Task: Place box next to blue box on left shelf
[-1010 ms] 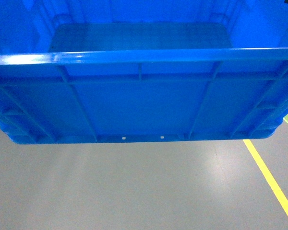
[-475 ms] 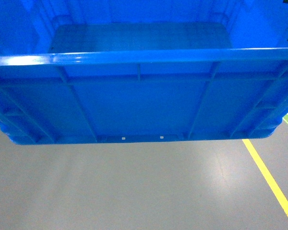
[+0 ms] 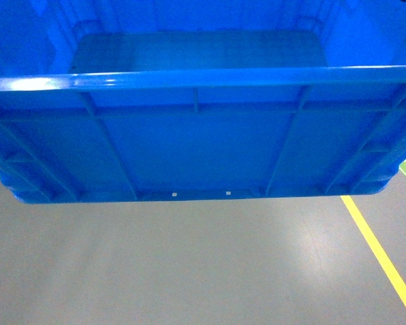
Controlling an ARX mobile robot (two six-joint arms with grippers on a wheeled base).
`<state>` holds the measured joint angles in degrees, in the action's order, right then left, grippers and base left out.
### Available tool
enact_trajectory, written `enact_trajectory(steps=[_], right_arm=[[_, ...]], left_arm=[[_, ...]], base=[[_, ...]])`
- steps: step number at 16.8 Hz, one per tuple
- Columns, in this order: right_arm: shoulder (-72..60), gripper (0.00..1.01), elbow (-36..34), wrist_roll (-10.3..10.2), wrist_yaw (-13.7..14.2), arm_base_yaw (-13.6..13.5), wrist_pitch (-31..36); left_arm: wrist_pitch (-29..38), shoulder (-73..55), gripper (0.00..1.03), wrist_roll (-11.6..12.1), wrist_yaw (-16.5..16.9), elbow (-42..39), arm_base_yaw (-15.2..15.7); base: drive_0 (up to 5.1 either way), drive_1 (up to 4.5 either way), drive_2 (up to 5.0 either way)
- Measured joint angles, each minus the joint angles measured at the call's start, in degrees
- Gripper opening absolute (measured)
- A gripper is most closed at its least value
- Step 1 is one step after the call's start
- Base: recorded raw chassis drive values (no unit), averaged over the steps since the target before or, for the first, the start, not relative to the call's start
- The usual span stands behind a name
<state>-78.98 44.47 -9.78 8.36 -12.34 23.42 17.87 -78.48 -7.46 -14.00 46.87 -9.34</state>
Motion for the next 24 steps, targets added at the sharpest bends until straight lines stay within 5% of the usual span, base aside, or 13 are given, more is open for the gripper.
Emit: enact_trajectory(steps=[24], right_arm=[[0.07, 0.07, 0.00, -0.04, -0.04, -0.02, -0.31]], left_arm=[[-0.22, 0.00, 0.18, 0.07, 0.00, -0.02, 0.02]], base=[[0.0, 4.25, -4.2]])
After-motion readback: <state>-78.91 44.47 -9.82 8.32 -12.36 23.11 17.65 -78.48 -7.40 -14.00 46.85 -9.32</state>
